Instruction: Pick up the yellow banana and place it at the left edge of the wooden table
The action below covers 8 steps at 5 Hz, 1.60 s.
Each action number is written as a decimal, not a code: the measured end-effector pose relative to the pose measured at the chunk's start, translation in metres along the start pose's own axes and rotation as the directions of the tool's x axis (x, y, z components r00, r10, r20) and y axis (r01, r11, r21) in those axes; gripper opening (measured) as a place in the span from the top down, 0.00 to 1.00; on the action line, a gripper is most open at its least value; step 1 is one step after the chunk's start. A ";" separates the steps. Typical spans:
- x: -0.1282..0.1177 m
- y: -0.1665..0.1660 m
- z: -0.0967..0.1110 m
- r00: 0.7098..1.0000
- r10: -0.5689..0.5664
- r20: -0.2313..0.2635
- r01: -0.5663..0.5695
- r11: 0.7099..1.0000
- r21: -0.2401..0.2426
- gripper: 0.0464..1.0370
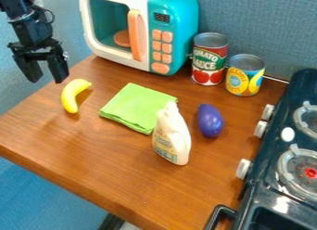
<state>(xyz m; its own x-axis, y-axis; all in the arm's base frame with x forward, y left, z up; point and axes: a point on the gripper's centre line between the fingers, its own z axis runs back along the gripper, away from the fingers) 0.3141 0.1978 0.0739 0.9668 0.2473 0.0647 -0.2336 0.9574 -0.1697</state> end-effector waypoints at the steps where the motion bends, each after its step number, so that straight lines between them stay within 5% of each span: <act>1: 0.005 -0.001 -0.015 0.997 -0.004 -0.076 0.006 0.999 0.038 0.04; 3: 0.008 -0.003 -0.026 0.995 0.061 -0.084 -0.058 0.998 0.038 0.04; 6: 0.015 0.008 -0.053 0.981 0.112 -0.160 -0.100 0.992 0.076 0.04; 7: 0.016 0.006 -0.053 0.979 0.123 -0.162 -0.110 0.990 0.087 0.09; 8: 0.013 0.005 -0.053 0.977 0.116 -0.181 -0.103 0.991 0.081 0.35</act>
<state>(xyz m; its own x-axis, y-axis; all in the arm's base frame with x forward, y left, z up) 0.3308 0.1984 0.0220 0.9359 0.3258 -0.1340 -0.3395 0.9358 -0.0953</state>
